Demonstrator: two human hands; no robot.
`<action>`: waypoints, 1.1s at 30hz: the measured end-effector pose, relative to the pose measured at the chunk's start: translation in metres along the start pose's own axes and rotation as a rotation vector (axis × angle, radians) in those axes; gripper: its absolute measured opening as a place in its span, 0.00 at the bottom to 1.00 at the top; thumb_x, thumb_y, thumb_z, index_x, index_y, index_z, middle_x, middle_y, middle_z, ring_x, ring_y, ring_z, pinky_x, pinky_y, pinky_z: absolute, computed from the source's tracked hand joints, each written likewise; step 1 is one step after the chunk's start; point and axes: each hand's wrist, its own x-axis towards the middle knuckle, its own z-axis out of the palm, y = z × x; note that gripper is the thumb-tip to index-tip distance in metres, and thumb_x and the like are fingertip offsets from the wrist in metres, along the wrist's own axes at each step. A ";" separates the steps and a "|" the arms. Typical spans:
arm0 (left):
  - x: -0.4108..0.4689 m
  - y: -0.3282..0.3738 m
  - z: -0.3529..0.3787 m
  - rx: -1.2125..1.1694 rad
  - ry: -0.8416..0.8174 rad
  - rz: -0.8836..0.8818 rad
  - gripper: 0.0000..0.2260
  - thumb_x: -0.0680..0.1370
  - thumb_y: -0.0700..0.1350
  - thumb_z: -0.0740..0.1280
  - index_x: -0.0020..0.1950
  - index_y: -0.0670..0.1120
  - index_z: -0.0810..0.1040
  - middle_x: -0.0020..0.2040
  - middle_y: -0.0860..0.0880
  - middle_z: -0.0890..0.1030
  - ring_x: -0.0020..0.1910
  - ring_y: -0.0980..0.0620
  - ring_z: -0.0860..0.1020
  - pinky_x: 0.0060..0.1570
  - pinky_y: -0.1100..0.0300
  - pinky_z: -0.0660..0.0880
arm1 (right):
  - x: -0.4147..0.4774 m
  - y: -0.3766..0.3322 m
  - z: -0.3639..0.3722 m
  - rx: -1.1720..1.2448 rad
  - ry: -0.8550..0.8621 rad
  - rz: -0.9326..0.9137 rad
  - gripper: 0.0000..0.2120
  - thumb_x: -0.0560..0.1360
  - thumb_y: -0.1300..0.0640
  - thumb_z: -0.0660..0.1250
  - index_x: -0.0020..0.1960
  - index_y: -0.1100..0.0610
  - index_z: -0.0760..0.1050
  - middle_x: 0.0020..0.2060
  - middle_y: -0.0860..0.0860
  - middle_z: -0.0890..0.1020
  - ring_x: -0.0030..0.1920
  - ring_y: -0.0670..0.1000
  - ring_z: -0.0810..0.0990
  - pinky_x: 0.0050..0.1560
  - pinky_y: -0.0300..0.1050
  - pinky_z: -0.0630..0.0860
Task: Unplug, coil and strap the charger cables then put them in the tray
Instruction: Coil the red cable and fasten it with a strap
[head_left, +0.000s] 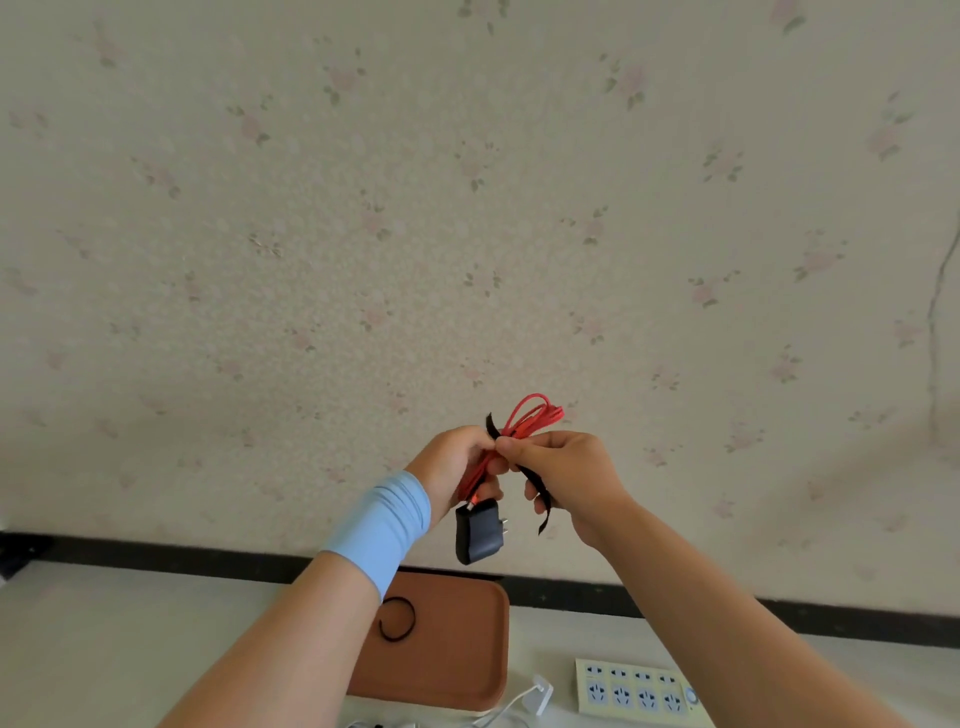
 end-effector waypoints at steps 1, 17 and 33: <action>0.001 0.001 0.002 -0.005 0.018 0.013 0.11 0.81 0.47 0.57 0.46 0.42 0.74 0.30 0.49 0.69 0.26 0.51 0.64 0.45 0.52 0.69 | 0.001 0.000 0.000 -0.018 0.009 0.009 0.11 0.71 0.52 0.79 0.35 0.57 0.84 0.31 0.50 0.84 0.27 0.49 0.74 0.27 0.42 0.73; -0.020 0.016 0.003 0.277 0.036 0.136 0.17 0.85 0.48 0.50 0.52 0.42 0.76 0.26 0.52 0.62 0.23 0.53 0.56 0.34 0.58 0.69 | 0.016 0.007 -0.028 -0.462 -0.292 -0.025 0.05 0.78 0.52 0.71 0.49 0.47 0.87 0.42 0.46 0.87 0.41 0.48 0.78 0.49 0.46 0.79; -0.022 -0.006 -0.001 0.910 -0.064 0.088 0.16 0.81 0.53 0.63 0.37 0.47 0.77 0.27 0.53 0.70 0.27 0.53 0.68 0.36 0.57 0.71 | 0.017 -0.005 -0.050 -0.578 -0.289 -0.048 0.10 0.79 0.60 0.68 0.54 0.49 0.85 0.31 0.52 0.84 0.34 0.46 0.83 0.49 0.42 0.82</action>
